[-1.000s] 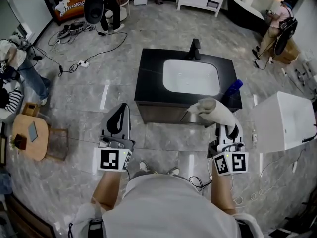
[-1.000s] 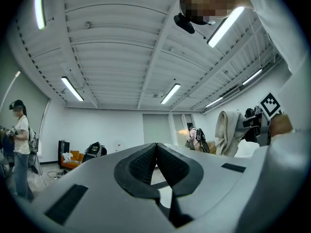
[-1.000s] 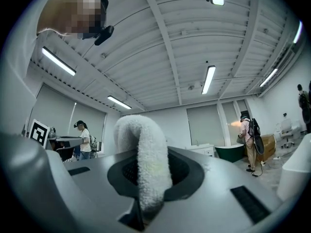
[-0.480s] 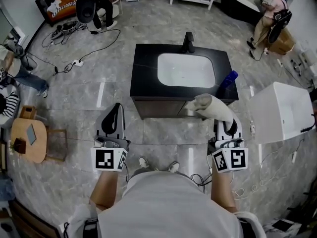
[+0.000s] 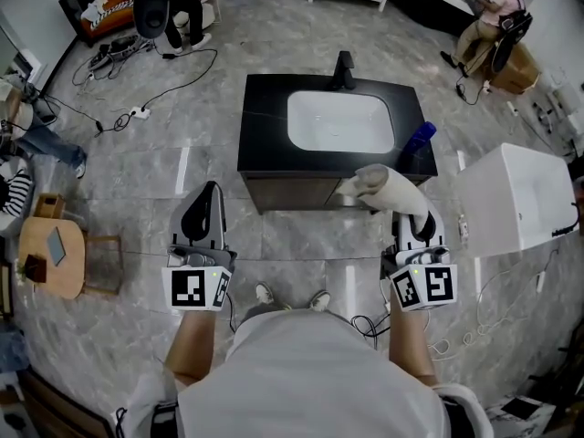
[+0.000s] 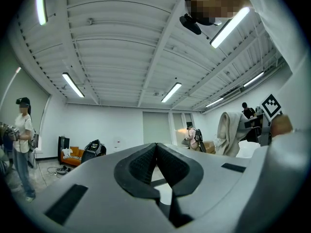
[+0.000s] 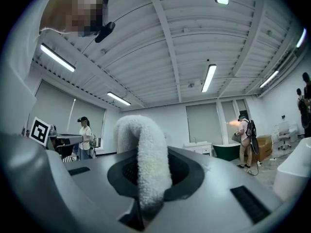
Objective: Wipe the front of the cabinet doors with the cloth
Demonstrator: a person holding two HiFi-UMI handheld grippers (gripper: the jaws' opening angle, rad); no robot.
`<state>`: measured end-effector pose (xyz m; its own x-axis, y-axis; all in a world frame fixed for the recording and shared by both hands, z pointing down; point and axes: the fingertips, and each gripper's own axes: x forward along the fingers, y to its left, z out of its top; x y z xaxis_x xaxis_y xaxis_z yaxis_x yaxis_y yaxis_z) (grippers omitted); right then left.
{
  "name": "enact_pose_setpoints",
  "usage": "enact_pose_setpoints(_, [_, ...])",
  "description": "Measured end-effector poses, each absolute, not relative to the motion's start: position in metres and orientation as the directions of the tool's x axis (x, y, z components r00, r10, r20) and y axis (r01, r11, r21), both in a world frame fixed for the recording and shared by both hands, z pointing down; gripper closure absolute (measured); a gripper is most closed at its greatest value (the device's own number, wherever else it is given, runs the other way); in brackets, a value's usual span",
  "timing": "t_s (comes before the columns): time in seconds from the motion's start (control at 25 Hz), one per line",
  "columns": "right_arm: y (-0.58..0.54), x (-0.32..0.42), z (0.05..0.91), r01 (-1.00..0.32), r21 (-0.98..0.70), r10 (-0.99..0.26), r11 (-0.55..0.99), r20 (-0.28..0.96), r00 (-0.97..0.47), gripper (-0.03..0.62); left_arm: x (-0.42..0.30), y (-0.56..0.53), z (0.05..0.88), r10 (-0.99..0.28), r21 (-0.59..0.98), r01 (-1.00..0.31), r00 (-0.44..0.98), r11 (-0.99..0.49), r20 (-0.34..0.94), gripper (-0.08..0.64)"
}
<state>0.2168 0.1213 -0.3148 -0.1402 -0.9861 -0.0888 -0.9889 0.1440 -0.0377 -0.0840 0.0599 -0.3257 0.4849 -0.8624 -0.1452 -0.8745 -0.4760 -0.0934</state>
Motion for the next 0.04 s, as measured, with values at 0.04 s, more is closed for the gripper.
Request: enact_pose_setpoints(0.04, [0.1213,0.2176,-0.3146,-0.989,-0.041,-0.986,0.145,-0.089,-0.141,0.523,-0.0845,0.0603,-0.3258,-0.864,-0.093,-0.876,0.482,-0.473,-0.145,0.541])
